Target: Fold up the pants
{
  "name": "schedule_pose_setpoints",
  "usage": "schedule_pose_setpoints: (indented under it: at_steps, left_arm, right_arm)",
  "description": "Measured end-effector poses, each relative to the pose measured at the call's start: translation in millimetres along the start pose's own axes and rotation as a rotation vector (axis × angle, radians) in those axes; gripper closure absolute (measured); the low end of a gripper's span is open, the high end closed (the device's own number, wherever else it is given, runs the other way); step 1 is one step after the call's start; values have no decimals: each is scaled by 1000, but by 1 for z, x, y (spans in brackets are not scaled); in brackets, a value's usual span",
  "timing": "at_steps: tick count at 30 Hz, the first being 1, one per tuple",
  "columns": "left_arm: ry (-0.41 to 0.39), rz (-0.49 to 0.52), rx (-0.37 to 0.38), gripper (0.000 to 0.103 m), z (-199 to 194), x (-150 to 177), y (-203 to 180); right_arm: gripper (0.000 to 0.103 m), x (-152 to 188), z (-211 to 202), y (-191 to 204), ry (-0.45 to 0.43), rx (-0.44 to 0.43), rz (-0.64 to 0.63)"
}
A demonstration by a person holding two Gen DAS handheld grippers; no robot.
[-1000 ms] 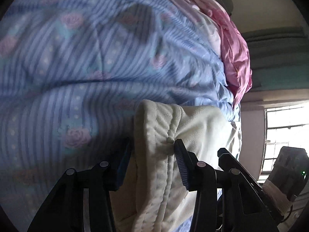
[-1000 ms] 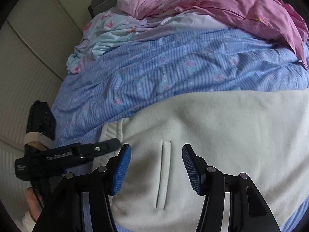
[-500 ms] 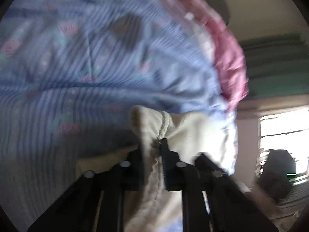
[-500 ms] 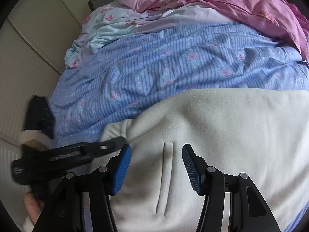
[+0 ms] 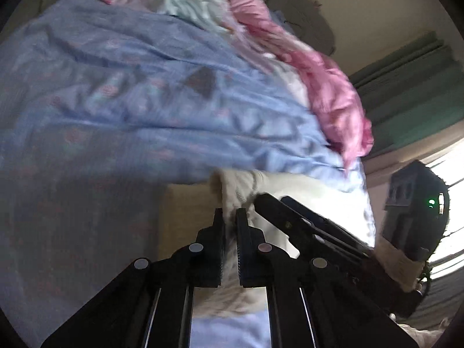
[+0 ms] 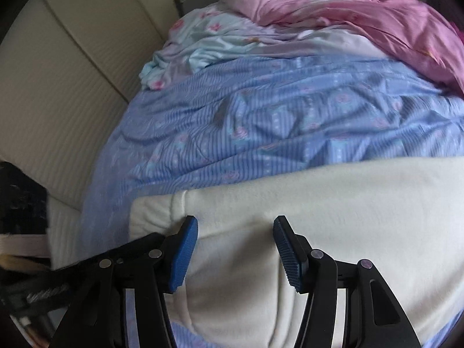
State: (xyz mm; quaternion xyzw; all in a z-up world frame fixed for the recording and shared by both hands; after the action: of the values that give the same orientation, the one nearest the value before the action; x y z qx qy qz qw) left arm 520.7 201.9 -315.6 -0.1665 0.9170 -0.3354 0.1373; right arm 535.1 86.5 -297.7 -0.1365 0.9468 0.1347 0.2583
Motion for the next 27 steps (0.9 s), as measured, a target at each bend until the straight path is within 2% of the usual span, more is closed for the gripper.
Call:
schedule_pose_setpoints:
  at_steps: [1, 2, 3, 4, 7, 9, 14, 15, 17, 18, 21, 23, 25, 27]
  left_arm:
    - [6, -5, -9, 95, 4, -5, 5]
    - [-6, -11, -49, 102, 7, -12, 14]
    - [-39, -16, -108, 102, 7, -23, 28]
    - [-56, -21, -123, 102, 5, -29, 35]
    - [-55, -93, -103, 102, -5, -44, 54]
    - [-62, -83, -95, 102, -16, -41, 53]
    - [-3, 177, -248, 99, -20, 16, 26]
    - [14, 213, -258, 97, -20, 32, 19]
    - [42, 283, -242, 87, -20, 70, -1]
    - [47, 296, -229, 79, -22, 81, -7]
    - [58, 340, -202, 67, -23, 128, -28]
    - [66, 365, -200, 63, -20, 158, -42]
    - [91, 351, -180, 60, -14, 182, -53]
    - [117, 335, -195, 59, -3, 201, -61]
  right_arm:
    - [47, 0, 9, 3, 14, 2, -17]
    - [47, 1, 19, 5, 39, -6, -25]
    - [47, 3, 26, 6, 58, -13, -28]
    - [47, 6, 36, 6, 83, -18, -29]
    - [47, 12, 52, 4, 122, -12, -23]
    - [47, 12, 57, 3, 126, -13, -20]
    - [47, 12, 43, 5, 99, -23, -23]
    - [47, 12, 30, 6, 74, -23, -37]
    - [47, 18, 3, 5, 24, 2, -79]
    - [47, 25, -15, 3, 4, 20, -101]
    - [47, 57, -62, -9, -14, 43, -136]
    - [47, 82, -86, -21, 7, 55, -146]
    - [47, 111, -109, -36, 41, 60, -129]
    - [47, 144, -130, -54, 71, 66, -100]
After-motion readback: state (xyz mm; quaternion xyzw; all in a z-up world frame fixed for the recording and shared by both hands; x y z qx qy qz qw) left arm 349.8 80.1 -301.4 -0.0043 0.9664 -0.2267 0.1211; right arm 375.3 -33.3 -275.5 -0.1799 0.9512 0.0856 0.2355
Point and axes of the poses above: each gripper's, at about its wrist camera, not at the fingertips, and z roughly the way its jaws point, y to its left, x to its underside, the point moved 8 cm from there along z, roughly the way its jaws point, and after that the axes turned 15 degrees about -z, right-handed, at the moved point
